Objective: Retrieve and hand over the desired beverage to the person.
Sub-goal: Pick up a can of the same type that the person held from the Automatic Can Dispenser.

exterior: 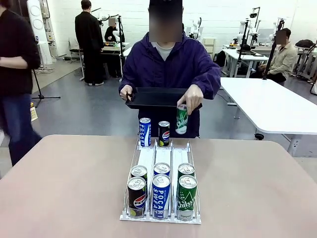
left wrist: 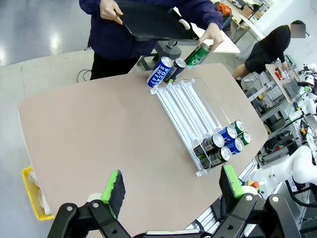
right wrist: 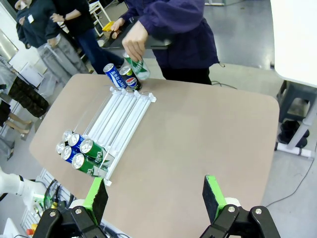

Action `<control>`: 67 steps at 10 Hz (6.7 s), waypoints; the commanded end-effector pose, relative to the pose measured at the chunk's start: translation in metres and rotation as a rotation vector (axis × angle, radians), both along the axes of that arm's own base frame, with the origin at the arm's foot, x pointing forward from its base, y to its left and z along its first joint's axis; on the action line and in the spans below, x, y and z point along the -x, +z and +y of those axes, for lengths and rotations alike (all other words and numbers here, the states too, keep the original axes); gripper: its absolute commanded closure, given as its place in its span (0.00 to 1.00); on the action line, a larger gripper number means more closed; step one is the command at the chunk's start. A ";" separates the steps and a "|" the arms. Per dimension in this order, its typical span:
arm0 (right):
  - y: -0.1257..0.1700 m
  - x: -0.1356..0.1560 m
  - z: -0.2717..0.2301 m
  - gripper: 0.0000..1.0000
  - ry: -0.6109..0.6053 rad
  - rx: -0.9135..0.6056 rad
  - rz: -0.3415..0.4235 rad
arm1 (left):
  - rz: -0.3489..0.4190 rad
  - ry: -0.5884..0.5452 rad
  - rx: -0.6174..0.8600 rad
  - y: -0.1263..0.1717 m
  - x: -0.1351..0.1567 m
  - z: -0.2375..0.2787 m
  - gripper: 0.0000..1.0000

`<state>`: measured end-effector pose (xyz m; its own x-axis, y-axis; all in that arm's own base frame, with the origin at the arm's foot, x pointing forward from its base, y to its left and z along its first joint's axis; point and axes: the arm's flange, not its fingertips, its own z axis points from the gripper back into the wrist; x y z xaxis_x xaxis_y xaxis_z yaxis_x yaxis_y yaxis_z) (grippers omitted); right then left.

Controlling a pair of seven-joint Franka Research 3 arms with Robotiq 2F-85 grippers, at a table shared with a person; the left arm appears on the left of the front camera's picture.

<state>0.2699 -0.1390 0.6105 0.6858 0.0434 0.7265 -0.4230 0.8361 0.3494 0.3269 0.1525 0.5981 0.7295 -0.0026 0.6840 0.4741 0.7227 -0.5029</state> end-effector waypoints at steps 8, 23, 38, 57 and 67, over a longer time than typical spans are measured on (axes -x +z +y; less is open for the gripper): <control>-0.001 -0.002 -0.001 0.00 0.019 -0.009 -0.009 | -0.024 -0.016 0.006 0.000 -0.001 0.001 0.00; -0.001 -0.002 -0.001 0.00 0.019 -0.009 -0.009 | -0.024 -0.016 0.006 0.000 -0.001 0.001 0.00; -0.028 -0.031 0.264 0.00 -0.091 0.437 0.436 | -0.024 -0.016 0.006 0.000 -0.001 0.001 0.00; -0.097 -0.050 0.409 0.00 -0.243 0.392 0.647 | -0.024 -0.016 0.006 0.000 -0.001 0.001 0.00; -0.169 -0.059 0.452 0.00 -0.283 0.455 0.727 | -0.024 -0.016 0.006 0.000 -0.001 0.001 0.00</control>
<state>0.3294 0.3041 0.4412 0.9984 -0.0006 0.0570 -0.0038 0.9970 0.0777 0.3265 0.1526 0.5984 0.7289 -0.0044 0.6846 0.4789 0.7178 -0.5054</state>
